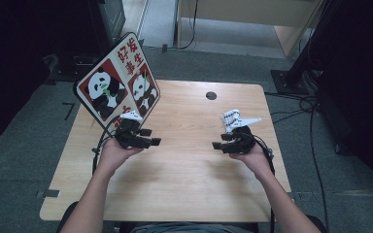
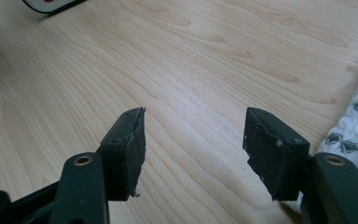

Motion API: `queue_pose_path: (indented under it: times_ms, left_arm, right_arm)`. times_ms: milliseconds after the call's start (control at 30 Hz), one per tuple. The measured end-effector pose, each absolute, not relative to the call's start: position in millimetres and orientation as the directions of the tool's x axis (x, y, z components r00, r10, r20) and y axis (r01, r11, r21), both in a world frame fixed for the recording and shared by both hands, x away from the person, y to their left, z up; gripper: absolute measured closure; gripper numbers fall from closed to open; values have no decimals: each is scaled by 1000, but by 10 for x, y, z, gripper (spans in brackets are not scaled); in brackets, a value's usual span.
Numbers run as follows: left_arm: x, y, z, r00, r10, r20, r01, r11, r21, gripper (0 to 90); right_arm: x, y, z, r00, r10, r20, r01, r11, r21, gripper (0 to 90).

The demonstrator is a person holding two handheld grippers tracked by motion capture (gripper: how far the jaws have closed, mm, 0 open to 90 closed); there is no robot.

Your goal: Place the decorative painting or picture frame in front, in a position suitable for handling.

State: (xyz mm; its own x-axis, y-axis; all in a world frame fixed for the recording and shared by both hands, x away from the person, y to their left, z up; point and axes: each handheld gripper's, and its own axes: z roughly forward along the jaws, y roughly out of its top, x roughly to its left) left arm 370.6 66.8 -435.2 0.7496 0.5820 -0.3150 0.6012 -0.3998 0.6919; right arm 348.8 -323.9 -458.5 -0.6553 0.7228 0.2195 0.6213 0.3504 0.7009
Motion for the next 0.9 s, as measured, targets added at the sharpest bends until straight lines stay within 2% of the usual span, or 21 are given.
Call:
queue_pose_path:
  times_ms: [900]
  left_arm:
    - [3706,655,-4363,756,571,-321,602,-413,684,352]
  right_arm:
    - [3483,-3231,-4594,-658,721,218,627,364,689,403]
